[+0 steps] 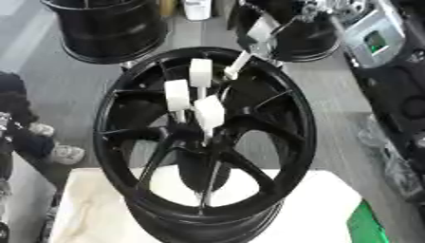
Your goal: Pull the pin out of the wheel hub.
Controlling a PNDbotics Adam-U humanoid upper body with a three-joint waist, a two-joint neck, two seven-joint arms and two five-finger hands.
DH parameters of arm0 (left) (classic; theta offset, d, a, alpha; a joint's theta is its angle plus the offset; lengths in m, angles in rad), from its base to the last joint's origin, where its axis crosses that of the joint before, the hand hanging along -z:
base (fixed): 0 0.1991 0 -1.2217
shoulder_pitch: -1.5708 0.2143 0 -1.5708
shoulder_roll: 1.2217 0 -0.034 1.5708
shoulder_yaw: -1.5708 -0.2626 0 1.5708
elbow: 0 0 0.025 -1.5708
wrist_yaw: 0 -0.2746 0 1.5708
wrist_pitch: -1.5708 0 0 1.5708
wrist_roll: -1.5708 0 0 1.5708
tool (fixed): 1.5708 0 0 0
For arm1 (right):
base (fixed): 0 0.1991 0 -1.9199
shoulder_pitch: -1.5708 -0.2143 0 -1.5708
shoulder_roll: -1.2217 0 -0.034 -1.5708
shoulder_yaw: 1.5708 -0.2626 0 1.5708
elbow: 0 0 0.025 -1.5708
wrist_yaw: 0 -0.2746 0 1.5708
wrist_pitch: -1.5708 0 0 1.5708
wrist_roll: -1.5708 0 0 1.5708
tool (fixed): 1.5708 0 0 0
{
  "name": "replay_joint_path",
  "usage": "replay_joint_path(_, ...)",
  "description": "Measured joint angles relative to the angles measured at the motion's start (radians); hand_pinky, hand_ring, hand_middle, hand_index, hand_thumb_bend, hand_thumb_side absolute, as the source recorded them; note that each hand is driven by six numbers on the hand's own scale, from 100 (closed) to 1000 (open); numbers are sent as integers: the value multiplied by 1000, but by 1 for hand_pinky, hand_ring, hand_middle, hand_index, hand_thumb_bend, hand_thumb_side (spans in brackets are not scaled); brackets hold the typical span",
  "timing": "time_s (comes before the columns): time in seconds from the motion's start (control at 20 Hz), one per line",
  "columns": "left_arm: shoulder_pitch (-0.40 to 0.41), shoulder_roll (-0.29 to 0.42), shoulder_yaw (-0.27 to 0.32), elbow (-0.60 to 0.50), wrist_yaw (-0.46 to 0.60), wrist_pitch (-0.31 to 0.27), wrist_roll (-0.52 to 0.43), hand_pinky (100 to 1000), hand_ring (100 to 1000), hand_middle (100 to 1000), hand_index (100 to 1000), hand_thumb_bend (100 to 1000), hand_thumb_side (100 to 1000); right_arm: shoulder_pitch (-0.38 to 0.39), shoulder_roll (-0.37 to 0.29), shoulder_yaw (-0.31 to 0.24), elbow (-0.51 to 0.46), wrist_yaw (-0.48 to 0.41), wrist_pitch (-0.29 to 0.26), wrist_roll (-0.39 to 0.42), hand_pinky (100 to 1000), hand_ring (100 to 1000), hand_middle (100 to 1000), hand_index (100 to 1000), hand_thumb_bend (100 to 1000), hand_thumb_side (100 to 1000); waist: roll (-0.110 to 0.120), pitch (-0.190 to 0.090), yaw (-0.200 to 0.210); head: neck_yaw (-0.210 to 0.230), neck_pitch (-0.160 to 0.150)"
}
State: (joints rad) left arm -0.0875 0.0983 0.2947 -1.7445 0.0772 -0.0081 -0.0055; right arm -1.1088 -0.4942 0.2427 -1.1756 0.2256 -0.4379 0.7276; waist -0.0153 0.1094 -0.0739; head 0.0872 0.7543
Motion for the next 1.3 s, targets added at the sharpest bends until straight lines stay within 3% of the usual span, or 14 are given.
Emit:
replay_joint_path(0.3, 0, 8, 9, 0, -2, 0, 8, 716, 820, 696, 747, 660, 581, 173, -212, -196, -82, -68, 63, -154, 523, 452, 484, 682, 100, 100, 3, 0, -12, 1, -1)
replay_joint_path(0.55, 0, 8, 12, 0, -2, -1, 10, 716, 821, 696, 747, 660, 580, 210, -260, -257, -120, -90, 102, -216, 545, 461, 500, 726, 100, 100, 7, 1, -13, 6, -2)
replay_joint_path(0.65, 0, 8, 33, -1, -2, -4, 24, 715, 821, 695, 747, 660, 580, 235, -272, -278, -114, -85, 119, -234, 573, 483, 538, 774, 100, 161, 21, 14, -49, 35, -11)
replay_joint_path(0.7, 0, 8, 45, -2, -2, -5, 34, 715, 821, 695, 747, 660, 581, 260, -289, -296, -100, -76, 131, -246, 607, 513, 608, 825, 100, 182, 35, 21, -77, 50, -16)
replay_joint_path(0.8, -3, 7, 61, -7, -3, -6, 55, 715, 821, 695, 747, 660, 581, 318, -312, -345, -55, -50, 160, -275, 607, 513, 608, 825, 100, 182, 52, 25, -125, 78, -21)
replay_joint_path(0.85, -5, 7, 64, -9, -4, -6, 63, 715, 821, 695, 747, 660, 581, 347, -315, -373, -29, -35, 175, -290, 769, 733, 825, 961, 100, 249, 52, 25, -129, 87, -22)
replay_joint_path(0.9, -5, 7, 70, -10, -4, -6, 69, 715, 822, 695, 747, 660, 580, 371, -312, -399, -4, -19, 192, -307, 819, 813, 893, 998, 100, 368, 48, 27, -129, 93, -25)
replay_joint_path(1.0, -9, 7, 76, -12, -5, -6, 77, 715, 822, 695, 747, 660, 580, 422, -288, -454, 47, 14, 226, -341, 859, 871, 944, 1000, 100, 591, 44, 37, -132, 98, -32)
replay_joint_path(1.1, -15, 7, 78, -13, -6, -6, 79, 715, 822, 695, 747, 660, 580, 482, -244, -512, 106, 49, 261, -376, 872, 891, 956, 1000, 100, 726, 52, 39, -125, 95, -38)
replay_joint_path(1.3, -18, 7, 72, -14, -6, -5, 75, 715, 823, 695, 747, 659, 580, 597, -130, -628, 223, 120, 332, -447, 874, 888, 956, 1000, 100, 786, 48, 39, -91, 73, -40)
